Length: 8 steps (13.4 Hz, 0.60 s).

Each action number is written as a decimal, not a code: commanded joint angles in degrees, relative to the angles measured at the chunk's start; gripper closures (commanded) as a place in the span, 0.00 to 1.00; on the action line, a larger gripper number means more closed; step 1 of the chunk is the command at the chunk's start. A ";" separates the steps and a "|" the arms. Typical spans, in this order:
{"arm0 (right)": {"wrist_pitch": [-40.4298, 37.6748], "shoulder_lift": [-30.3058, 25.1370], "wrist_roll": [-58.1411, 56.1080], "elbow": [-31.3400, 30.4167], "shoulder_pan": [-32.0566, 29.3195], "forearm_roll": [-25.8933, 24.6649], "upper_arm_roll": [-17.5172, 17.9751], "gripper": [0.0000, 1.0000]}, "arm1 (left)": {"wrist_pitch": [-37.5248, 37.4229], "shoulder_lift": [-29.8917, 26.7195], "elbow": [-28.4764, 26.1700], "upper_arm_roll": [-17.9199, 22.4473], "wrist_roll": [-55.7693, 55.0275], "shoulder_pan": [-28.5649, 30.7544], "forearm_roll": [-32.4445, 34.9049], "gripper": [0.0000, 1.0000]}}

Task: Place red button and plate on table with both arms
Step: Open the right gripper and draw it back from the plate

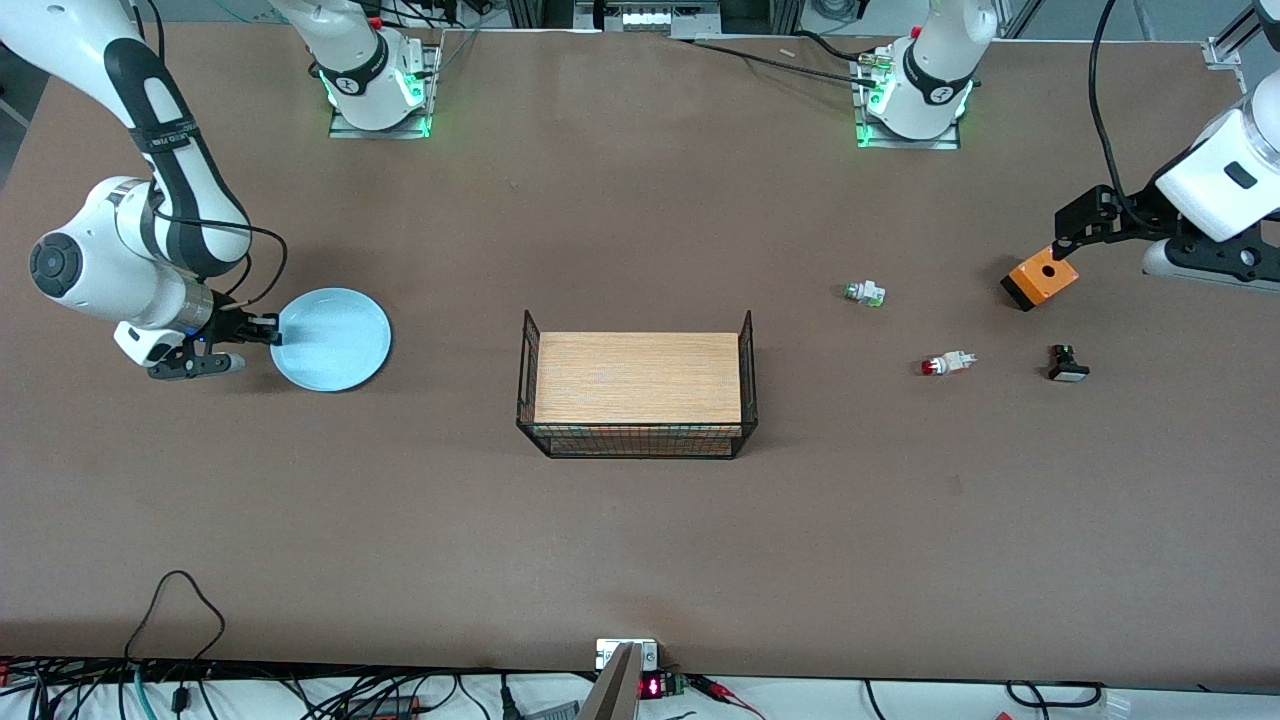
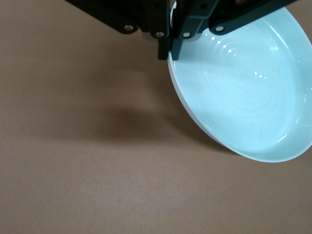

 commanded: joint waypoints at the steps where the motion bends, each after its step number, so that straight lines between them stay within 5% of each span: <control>1: -1.73 -2.46 0.79 0.04 -0.92 0.32 1.29 0.00 | 0.69 -0.27 -0.47 0.32 0.23 -0.37 0.90 0.00; 5: -19.73 -5.81 11.34 11.27 3.29 0.32 1.73 0.00 | 0.77 -0.01 -0.38 0.40 0.49 -0.28 0.90 0.00; 8: -23.63 -7.13 18.37 15.25 7.94 -0.03 1.73 0.00 | -0.10 -0.44 -0.29 0.67 0.93 0.24 0.90 0.00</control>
